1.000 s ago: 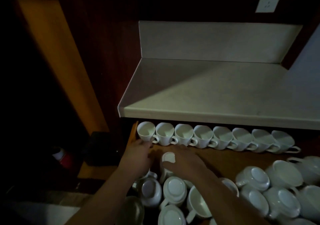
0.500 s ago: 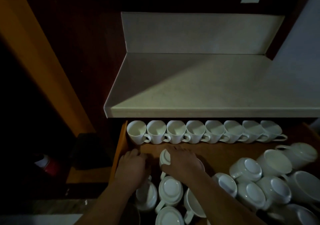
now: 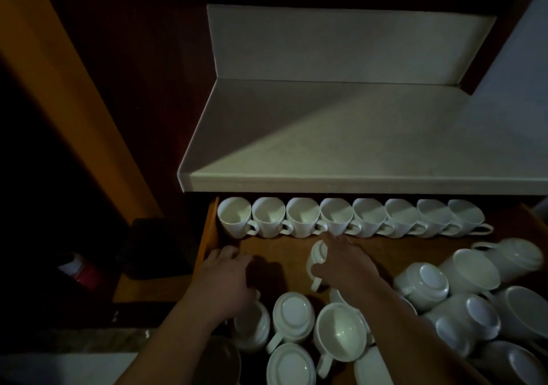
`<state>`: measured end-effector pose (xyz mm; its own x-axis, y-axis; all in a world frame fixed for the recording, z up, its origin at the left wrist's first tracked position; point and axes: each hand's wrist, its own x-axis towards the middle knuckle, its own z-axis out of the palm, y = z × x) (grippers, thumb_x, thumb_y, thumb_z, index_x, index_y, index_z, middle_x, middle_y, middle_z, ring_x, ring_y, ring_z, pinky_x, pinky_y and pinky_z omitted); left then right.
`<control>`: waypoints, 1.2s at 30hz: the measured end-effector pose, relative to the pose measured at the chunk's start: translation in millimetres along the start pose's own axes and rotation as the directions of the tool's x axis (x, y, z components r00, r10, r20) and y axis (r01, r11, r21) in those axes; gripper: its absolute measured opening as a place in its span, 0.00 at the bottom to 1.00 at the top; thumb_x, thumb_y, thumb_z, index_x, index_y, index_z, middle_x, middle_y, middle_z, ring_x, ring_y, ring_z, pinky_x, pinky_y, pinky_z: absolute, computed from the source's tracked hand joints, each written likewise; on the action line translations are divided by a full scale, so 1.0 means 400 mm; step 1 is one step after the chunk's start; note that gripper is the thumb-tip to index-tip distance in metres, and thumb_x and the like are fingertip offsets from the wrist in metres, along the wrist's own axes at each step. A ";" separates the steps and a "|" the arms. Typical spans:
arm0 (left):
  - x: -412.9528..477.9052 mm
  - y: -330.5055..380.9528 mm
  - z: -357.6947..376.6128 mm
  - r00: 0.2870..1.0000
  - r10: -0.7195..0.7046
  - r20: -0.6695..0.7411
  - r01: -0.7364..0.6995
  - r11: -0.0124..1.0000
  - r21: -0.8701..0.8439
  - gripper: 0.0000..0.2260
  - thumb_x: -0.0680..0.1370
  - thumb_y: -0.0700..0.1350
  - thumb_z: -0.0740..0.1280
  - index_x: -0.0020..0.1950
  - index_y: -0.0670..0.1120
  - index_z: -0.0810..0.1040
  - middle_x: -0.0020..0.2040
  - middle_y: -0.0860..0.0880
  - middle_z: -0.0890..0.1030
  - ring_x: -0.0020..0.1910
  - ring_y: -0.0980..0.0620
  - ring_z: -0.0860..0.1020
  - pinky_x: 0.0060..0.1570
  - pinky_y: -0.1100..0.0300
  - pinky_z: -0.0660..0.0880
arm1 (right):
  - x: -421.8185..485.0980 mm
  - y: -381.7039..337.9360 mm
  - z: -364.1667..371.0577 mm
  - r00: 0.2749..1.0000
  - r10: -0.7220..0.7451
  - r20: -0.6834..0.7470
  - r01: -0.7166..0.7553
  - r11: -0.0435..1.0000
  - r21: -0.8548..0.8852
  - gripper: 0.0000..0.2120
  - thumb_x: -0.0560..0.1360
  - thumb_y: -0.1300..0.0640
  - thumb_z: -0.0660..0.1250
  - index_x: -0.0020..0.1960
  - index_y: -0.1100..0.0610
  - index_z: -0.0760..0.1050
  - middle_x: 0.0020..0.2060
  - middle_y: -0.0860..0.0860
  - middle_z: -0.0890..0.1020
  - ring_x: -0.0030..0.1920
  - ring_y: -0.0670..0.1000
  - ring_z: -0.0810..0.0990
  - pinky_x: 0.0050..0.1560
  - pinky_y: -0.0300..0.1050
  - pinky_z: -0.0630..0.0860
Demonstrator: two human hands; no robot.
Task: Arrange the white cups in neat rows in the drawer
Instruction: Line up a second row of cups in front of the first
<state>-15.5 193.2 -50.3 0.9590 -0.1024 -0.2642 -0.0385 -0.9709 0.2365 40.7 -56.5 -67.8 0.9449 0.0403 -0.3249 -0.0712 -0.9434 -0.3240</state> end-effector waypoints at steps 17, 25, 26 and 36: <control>0.078 0.035 -0.053 0.997 0.066 0.051 -0.069 0.996 0.060 0.19 0.71 0.61 0.76 0.56 0.53 0.80 0.57 0.51 0.76 0.56 0.50 0.75 0.56 0.52 0.77 | 0.032 0.009 0.020 0.999 -0.030 -0.023 0.030 1.000 -0.005 0.42 0.70 0.42 0.74 0.77 0.46 0.59 0.71 0.55 0.71 0.69 0.60 0.73 0.63 0.56 0.76; 0.090 0.024 -0.031 0.988 0.143 -0.056 -0.145 0.989 -0.032 0.25 0.74 0.54 0.75 0.71 0.54 0.75 0.69 0.53 0.72 0.69 0.51 0.68 0.69 0.52 0.69 | 0.008 -0.002 -0.025 0.998 -0.069 -0.002 0.068 0.990 0.120 0.38 0.71 0.46 0.75 0.77 0.48 0.64 0.67 0.52 0.75 0.65 0.54 0.77 0.60 0.51 0.77; 0.083 0.026 -0.031 0.983 0.156 -0.098 -0.165 0.981 -0.100 0.27 0.73 0.53 0.75 0.71 0.56 0.75 0.70 0.55 0.71 0.70 0.52 0.68 0.69 0.53 0.69 | 0.001 -0.006 -0.041 0.995 -0.097 -0.016 0.098 0.976 0.195 0.36 0.70 0.47 0.76 0.75 0.47 0.67 0.63 0.50 0.77 0.60 0.51 0.79 0.55 0.48 0.78; 0.037 0.100 -0.095 0.970 0.101 -0.222 -0.243 0.475 -0.846 0.40 0.68 0.43 0.83 0.71 0.70 0.68 0.66 0.57 0.76 0.58 0.59 0.80 0.53 0.58 0.82 | -0.077 -0.098 -0.111 0.932 -0.267 0.247 -0.271 -0.059 0.961 0.17 0.81 0.54 0.65 0.66 0.61 0.79 0.60 0.65 0.83 0.62 0.65 0.82 0.64 0.64 0.77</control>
<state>7.9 161.2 -9.3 0.9885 -0.1488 -0.0250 -0.0137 -0.2533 0.9673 28.7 -35.5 -5.5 0.8206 0.3702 -0.4354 -0.5589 0.3607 -0.7466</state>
